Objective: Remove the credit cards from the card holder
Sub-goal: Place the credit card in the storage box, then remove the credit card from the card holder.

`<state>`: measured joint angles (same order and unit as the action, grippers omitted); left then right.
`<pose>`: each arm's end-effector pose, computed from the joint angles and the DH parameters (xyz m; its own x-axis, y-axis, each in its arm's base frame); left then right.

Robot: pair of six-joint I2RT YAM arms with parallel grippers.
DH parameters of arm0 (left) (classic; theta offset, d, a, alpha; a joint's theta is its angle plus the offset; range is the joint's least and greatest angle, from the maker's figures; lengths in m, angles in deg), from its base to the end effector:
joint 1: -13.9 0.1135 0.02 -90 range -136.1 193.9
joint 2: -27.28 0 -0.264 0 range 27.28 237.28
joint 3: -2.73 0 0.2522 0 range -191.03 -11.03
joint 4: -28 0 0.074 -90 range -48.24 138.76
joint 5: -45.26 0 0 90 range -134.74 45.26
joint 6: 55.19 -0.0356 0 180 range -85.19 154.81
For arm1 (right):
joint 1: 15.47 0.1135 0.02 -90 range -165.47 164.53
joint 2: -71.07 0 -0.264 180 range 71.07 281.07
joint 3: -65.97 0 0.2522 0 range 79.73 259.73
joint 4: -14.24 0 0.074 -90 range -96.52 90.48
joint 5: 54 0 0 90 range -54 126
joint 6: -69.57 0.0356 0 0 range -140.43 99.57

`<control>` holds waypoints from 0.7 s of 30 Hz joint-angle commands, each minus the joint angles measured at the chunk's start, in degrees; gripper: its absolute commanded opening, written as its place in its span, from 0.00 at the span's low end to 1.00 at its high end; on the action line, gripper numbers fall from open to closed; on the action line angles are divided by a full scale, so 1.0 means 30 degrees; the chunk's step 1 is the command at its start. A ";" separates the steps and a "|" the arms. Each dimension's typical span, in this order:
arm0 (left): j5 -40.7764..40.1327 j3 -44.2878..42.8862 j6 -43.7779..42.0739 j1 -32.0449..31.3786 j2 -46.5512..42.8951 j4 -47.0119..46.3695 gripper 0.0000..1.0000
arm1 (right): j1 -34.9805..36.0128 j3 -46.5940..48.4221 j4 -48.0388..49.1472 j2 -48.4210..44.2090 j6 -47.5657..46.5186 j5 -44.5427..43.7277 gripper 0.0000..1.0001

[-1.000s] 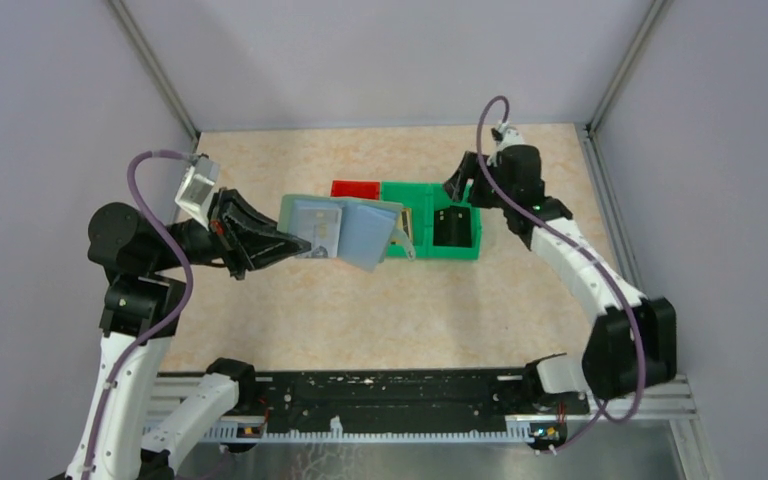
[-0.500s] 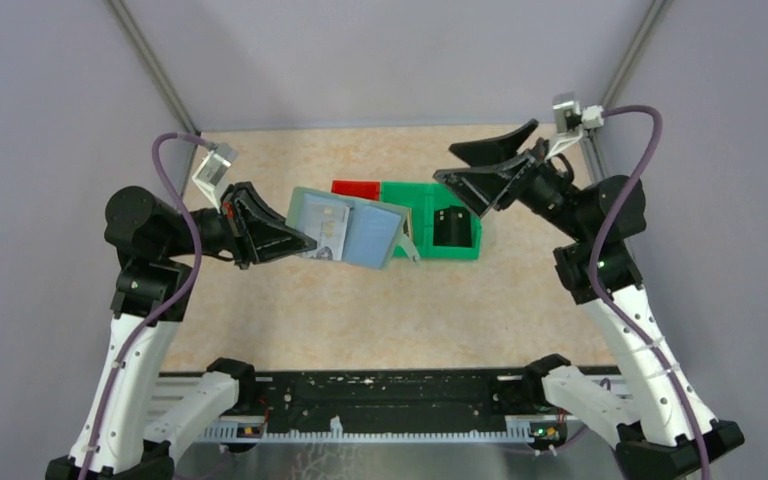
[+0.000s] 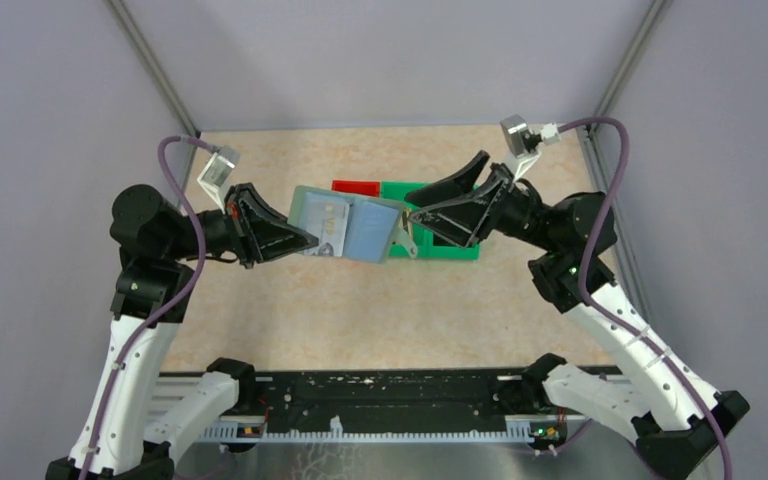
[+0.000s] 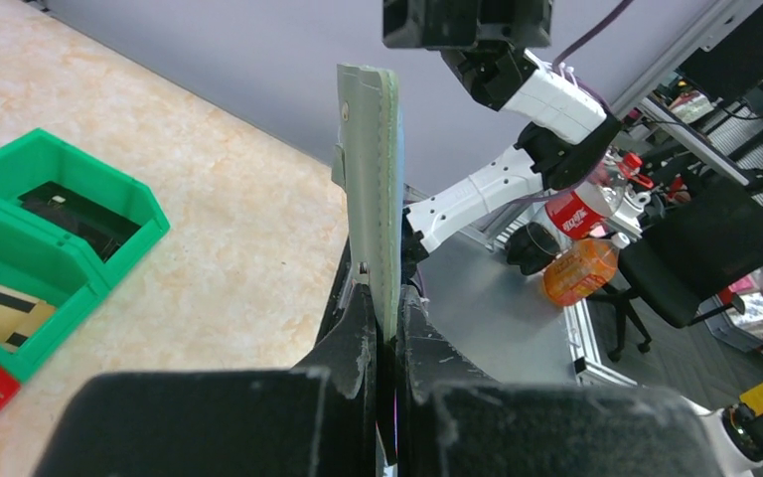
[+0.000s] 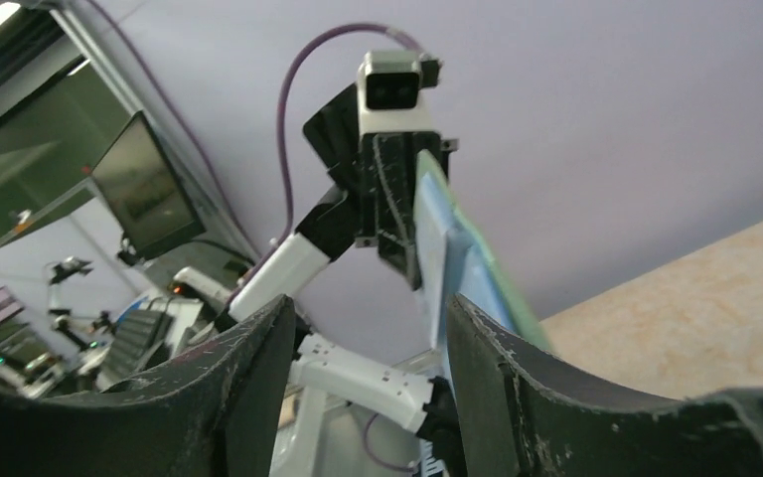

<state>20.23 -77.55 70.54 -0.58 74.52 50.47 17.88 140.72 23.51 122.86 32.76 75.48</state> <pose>0.1272 -0.0662 0.4612 -0.4212 -0.1464 -0.8951 0.8897 0.1250 -0.4391 0.1335 0.1150 0.4734 -0.4325 0.4551 -0.7783 -0.8801 -0.0256 0.4741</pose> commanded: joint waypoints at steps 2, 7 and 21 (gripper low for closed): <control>-0.1787 -0.0417 -0.1251 -0.0066 -0.0159 0.1183 0.00 | 0.2225 0.0025 0.1831 0.0586 0.0239 0.0761 0.55; -0.2053 -0.0510 -0.1570 -0.0066 -0.0182 0.1491 0.00 | 0.3599 0.1023 0.0514 0.1819 -0.1028 0.0517 0.54; -0.0003 -0.0329 0.0626 -0.0066 -0.0118 -0.0633 0.00 | 0.4731 0.1033 0.0671 0.4145 -0.1298 0.0525 0.47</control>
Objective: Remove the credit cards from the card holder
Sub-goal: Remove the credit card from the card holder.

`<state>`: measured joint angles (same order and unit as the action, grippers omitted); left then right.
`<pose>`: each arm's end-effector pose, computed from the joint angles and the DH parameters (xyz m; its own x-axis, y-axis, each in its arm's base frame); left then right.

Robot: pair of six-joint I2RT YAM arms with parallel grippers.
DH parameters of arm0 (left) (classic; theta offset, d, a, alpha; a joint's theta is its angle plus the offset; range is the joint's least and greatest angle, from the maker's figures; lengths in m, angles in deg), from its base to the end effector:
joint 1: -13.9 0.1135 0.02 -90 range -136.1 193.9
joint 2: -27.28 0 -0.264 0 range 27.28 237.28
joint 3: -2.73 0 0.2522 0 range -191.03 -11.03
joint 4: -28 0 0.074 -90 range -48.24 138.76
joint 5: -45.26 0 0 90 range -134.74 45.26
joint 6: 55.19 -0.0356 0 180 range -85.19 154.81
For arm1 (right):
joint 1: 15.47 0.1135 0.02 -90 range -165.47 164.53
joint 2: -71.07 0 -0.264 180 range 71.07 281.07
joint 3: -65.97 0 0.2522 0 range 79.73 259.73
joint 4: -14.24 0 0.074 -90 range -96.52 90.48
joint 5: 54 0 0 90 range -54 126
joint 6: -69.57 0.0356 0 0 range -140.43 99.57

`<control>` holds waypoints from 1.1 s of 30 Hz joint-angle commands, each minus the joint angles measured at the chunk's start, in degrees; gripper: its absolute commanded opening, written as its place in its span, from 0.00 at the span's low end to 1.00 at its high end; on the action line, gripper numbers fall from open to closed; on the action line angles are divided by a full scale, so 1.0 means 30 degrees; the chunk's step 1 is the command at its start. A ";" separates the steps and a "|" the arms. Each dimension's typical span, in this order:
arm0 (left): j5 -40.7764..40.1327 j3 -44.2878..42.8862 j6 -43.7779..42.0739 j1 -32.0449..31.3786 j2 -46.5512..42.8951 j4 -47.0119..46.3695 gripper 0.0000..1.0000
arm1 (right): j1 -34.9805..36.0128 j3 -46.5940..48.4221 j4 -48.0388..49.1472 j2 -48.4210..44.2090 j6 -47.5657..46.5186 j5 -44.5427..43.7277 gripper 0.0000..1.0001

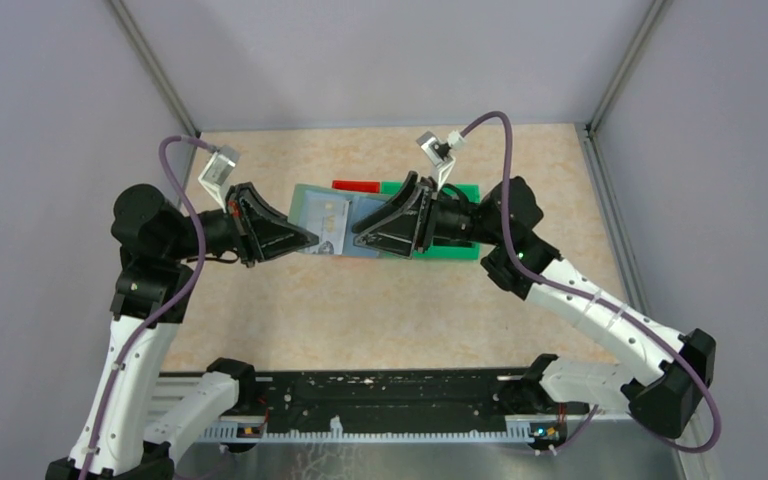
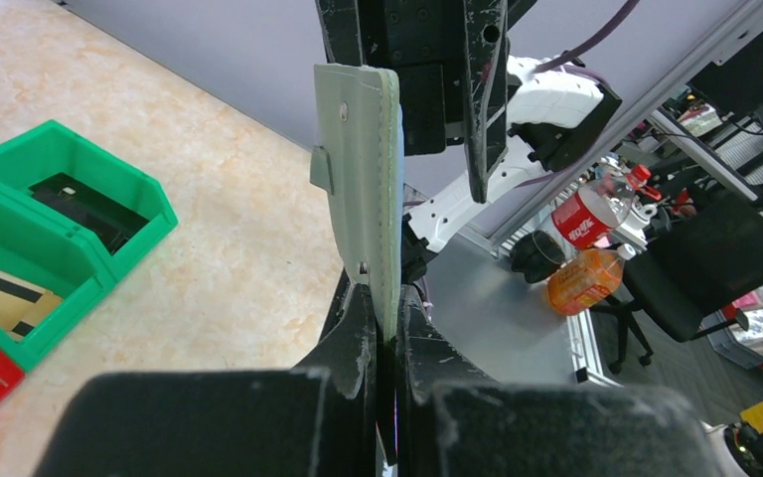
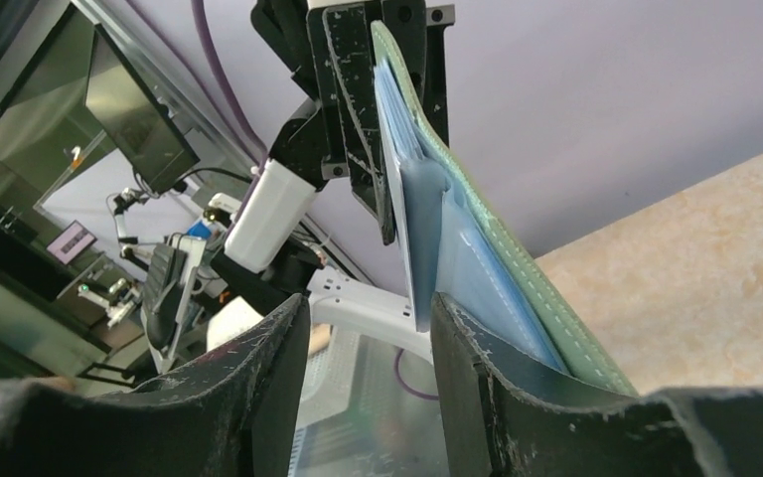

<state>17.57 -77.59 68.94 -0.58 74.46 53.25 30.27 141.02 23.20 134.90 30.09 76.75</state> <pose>0.1290 -0.0659 0.4574 -0.4317 -0.1578 -0.8881 0.8737 0.1716 -0.4551 0.1548 0.1922 0.4343 -0.5957 0.2265 -0.7706 -0.8027 -0.1335 0.5813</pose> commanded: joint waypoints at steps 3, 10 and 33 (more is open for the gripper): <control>0.0857 -0.0237 0.1365 -0.0051 -0.0082 -0.1835 0.00 | 0.1033 0.0955 0.0925 0.0376 -0.0503 0.0043 0.46; 0.0861 -0.0221 0.1463 -0.0066 -0.0042 -0.1924 0.00 | 0.1498 0.1100 0.1426 0.0848 -0.0465 -0.0164 0.43; 0.1037 -0.0168 0.0228 -0.0050 -0.0399 -0.0707 0.00 | 0.1484 0.2050 0.3455 0.2006 0.0780 -0.0150 0.00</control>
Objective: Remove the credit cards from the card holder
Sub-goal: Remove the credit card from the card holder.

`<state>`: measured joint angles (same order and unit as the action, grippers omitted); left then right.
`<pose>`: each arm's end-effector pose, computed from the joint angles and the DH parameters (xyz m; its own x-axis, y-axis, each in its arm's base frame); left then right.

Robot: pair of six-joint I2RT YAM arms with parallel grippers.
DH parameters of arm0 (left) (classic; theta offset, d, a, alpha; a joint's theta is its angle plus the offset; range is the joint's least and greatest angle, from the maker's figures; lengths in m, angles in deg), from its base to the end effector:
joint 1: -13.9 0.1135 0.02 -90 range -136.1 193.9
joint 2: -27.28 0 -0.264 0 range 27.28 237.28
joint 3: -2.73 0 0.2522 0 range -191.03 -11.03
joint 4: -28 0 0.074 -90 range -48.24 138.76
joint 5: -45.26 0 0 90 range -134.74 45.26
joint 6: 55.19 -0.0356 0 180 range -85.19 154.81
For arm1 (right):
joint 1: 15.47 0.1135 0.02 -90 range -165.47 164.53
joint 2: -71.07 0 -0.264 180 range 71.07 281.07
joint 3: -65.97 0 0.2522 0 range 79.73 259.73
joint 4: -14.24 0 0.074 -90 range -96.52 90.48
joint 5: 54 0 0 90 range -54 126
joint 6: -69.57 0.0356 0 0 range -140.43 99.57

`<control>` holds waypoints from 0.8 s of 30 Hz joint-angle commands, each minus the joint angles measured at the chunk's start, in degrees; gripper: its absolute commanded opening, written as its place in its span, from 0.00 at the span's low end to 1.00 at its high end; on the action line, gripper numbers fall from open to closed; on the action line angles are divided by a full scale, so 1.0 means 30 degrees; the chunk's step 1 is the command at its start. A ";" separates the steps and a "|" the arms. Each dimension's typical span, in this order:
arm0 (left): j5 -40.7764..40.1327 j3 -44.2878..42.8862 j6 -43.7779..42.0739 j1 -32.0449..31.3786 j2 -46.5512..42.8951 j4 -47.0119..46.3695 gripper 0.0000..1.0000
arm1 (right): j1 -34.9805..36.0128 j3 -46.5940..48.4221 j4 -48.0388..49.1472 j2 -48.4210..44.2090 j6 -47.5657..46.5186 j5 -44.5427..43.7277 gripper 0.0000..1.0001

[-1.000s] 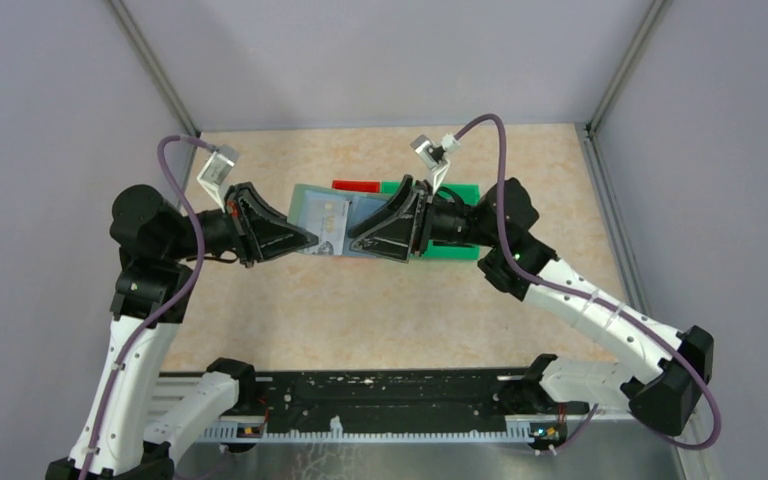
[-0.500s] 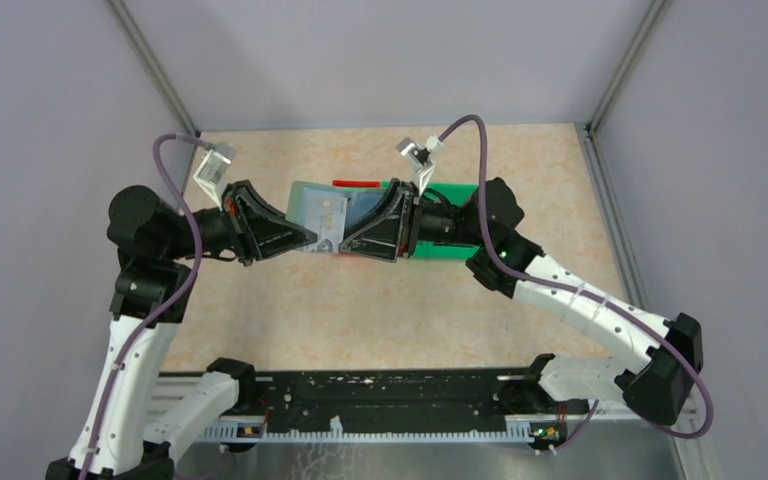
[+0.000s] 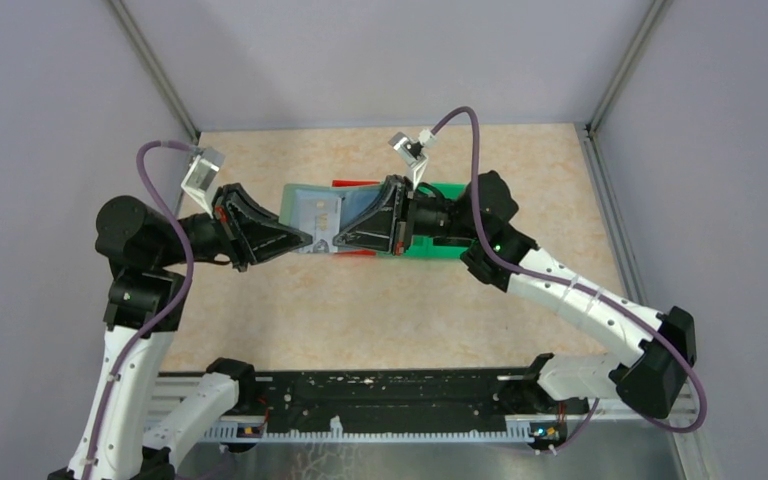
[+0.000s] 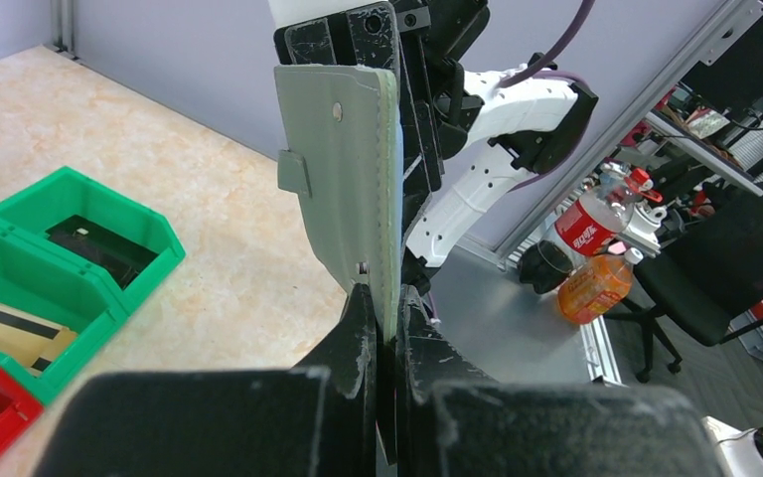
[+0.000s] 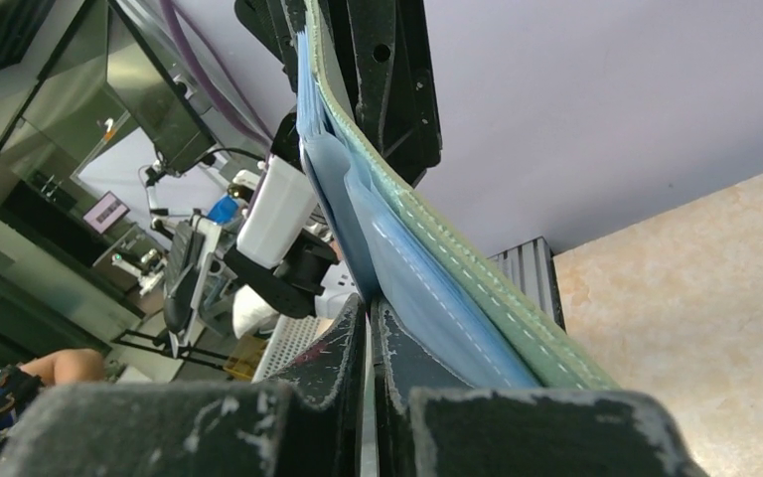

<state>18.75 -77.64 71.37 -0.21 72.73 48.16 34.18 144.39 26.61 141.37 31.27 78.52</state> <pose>0.1169 -0.0622 0.4689 -0.3662 -0.1821 -0.9125 0.9087 0.1413 -0.3929 0.1594 0.2248 0.4328 -0.6220 0.1612 -0.7662 -0.7800 -0.2126 0.5885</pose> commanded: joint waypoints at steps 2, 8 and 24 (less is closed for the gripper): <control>0.0472 -0.0473 -0.1042 -0.0189 0.0300 0.1548 0.01 | 0.0183 0.0443 0.2338 -0.0464 0.0350 -0.0860 0.00; -0.0899 -0.0891 -0.2139 -0.0190 0.0368 0.2652 0.05 | -0.0057 -0.0599 0.1834 -0.1278 -0.0159 -0.1253 0.00; -0.1542 -0.1126 -0.2220 -0.0190 0.0443 0.3032 0.07 | -0.0260 -0.1550 0.0823 -0.2326 -0.1028 -0.2109 0.00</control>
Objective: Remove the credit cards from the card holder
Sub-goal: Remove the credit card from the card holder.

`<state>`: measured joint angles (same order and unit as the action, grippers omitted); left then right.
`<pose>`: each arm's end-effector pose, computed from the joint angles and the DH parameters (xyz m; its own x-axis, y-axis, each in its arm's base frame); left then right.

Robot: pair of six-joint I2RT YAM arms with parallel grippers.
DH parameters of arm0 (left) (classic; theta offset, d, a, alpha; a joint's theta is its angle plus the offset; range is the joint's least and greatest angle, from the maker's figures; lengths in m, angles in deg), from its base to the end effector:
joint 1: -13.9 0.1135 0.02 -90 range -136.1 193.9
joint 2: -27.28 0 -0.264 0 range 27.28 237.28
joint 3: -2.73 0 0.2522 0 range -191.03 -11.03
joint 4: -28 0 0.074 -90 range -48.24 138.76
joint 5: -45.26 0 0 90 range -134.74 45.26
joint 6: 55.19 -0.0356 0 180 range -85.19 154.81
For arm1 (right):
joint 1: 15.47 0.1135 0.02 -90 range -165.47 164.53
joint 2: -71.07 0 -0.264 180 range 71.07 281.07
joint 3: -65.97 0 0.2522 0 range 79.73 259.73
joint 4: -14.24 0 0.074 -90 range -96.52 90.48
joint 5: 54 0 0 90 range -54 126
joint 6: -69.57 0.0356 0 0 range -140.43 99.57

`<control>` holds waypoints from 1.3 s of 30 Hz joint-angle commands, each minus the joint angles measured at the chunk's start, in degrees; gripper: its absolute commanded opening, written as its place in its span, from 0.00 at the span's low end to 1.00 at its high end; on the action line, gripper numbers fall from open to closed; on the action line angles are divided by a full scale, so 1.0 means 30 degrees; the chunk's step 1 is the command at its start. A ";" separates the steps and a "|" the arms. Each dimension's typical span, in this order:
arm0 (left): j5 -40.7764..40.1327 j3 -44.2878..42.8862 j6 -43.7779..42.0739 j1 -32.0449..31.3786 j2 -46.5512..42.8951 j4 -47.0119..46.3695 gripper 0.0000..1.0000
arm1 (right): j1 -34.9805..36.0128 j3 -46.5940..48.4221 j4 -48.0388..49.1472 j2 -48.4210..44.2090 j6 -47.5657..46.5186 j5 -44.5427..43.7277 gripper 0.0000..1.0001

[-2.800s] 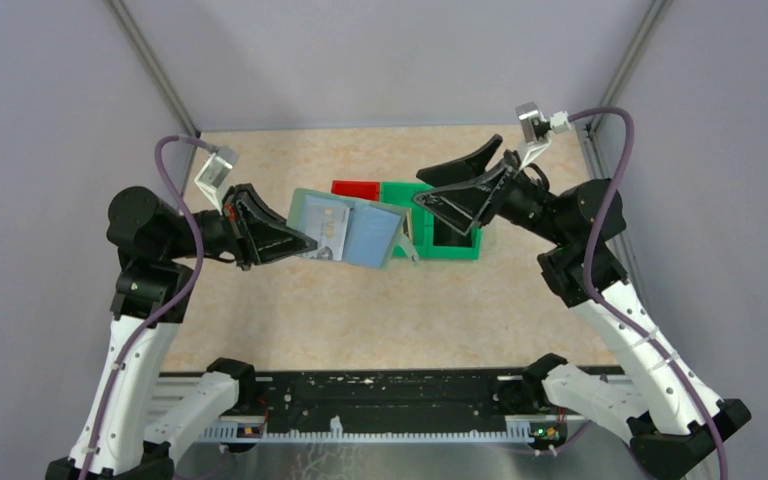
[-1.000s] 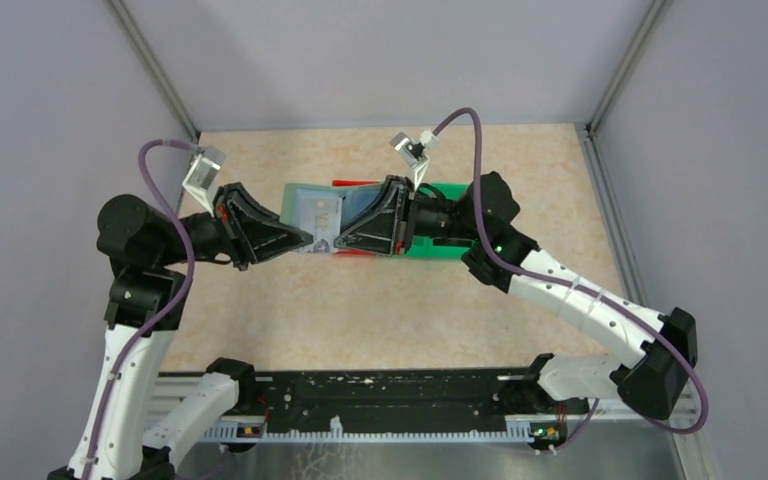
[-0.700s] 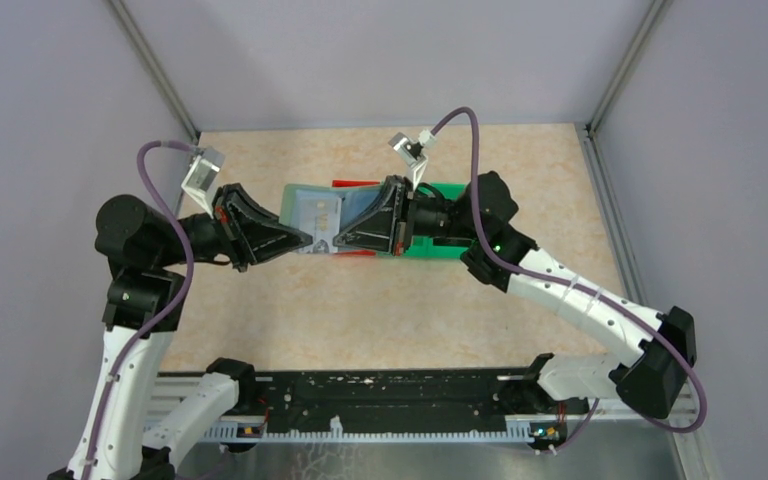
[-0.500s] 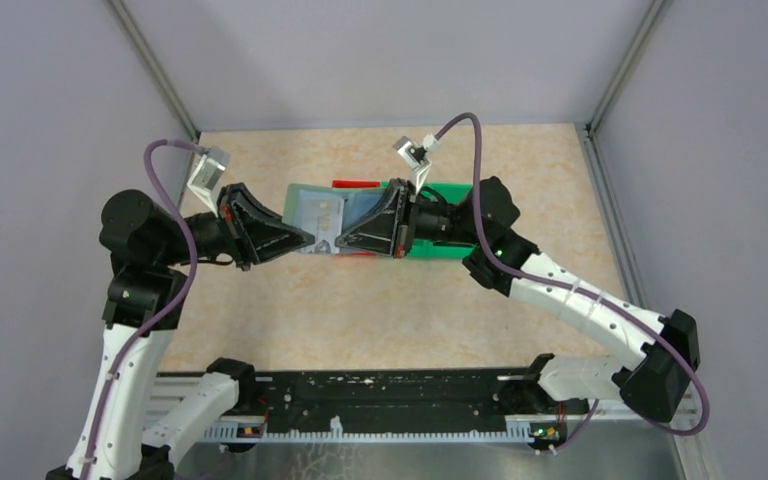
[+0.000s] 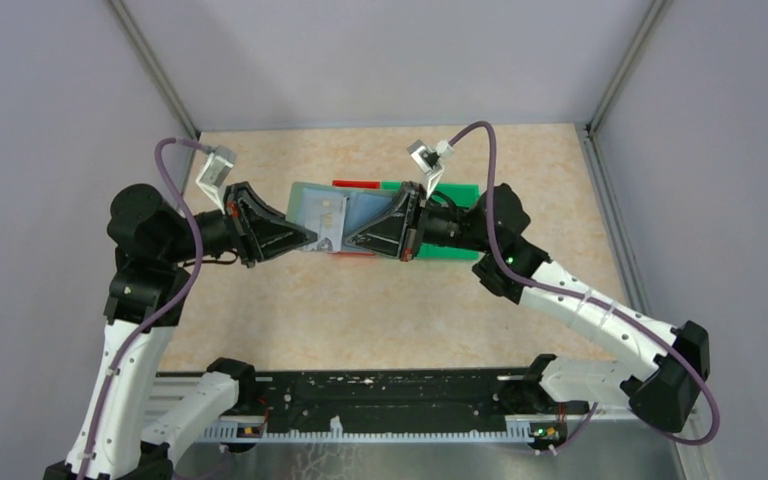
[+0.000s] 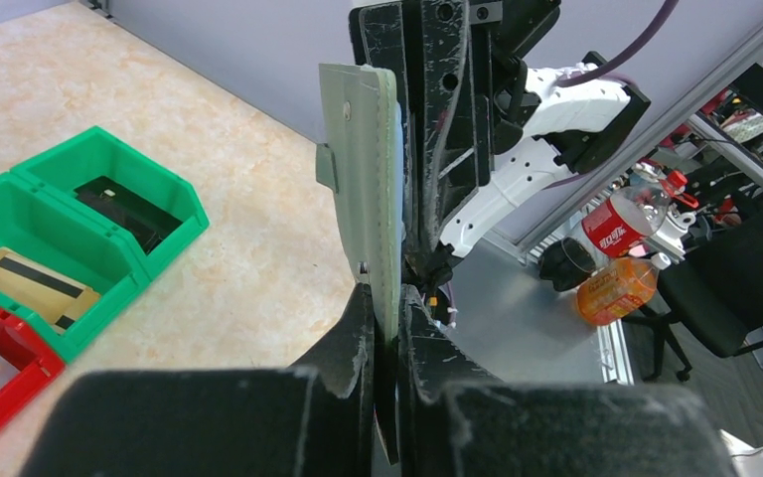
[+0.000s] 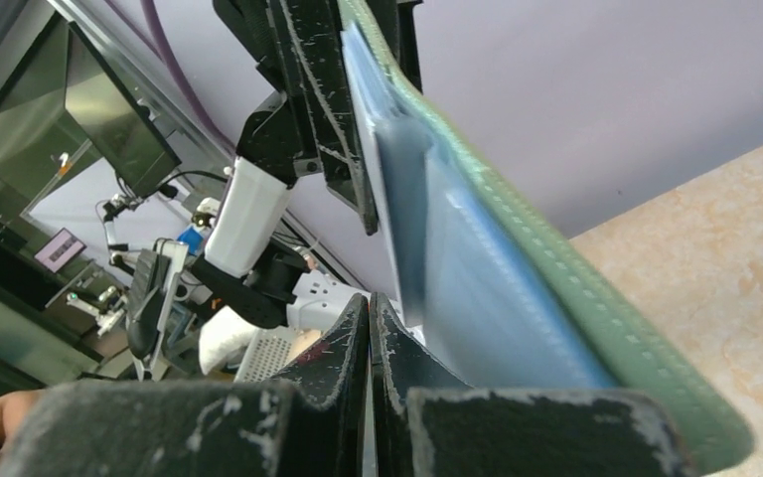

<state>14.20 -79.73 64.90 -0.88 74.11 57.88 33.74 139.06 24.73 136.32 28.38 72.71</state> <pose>0.1240 -0.0643 0.4622 -0.3953 -0.1632 -0.9039 0.8755 0.2307 -0.4246 0.1516 0.2082 0.4199 -0.6004 0.2276 -0.7666 -0.7984 -0.1172 0.5905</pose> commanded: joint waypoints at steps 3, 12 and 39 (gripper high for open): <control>-0.0007 -0.0224 0.0005 0.0051 -0.0092 -0.0314 0.00 | -0.0109 0.0749 0.1971 -0.0095 0.0247 -0.0224 0.22; 0.1649 -0.0144 0.0829 0.0036 -0.0453 -0.1425 0.00 | -0.0193 0.2159 0.0905 0.0704 -0.0345 -0.0043 0.32; 0.0953 0.0066 0.1365 0.0036 0.0013 -0.1375 0.00 | -0.0521 0.3180 0.2745 0.1812 0.1176 0.1547 0.23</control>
<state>17.39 -79.32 69.53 -0.51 74.06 53.97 31.36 145.55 26.87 140.98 29.98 76.90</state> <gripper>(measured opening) 0.096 0.257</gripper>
